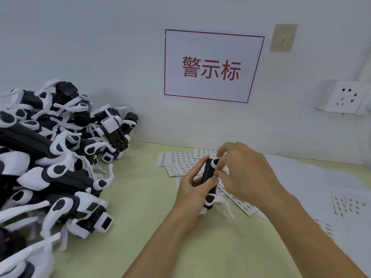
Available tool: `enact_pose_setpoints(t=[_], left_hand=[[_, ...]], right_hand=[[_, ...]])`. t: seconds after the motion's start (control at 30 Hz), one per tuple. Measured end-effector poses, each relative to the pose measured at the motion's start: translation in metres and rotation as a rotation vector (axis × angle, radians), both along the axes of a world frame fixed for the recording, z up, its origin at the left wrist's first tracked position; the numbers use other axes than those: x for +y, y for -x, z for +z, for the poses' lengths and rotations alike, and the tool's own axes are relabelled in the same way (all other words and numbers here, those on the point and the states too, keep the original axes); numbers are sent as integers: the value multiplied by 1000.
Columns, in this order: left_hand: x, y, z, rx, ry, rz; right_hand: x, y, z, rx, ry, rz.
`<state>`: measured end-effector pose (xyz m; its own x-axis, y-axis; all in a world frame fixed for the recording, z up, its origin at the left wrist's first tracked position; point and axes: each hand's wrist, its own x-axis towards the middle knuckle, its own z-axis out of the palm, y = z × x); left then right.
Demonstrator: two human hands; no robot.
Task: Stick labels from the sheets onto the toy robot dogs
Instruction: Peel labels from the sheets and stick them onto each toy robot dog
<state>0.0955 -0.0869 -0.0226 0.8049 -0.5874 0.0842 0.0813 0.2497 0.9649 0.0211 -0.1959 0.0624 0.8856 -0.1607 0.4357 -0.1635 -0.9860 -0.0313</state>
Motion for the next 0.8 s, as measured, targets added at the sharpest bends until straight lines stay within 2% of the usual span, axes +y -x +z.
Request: enact_pose_setpoints(t=[0.8], left_hand=[[-1,-2,-1,28,23,6]], right_hand=[[5,-3,-5,-17,-6,-33]])
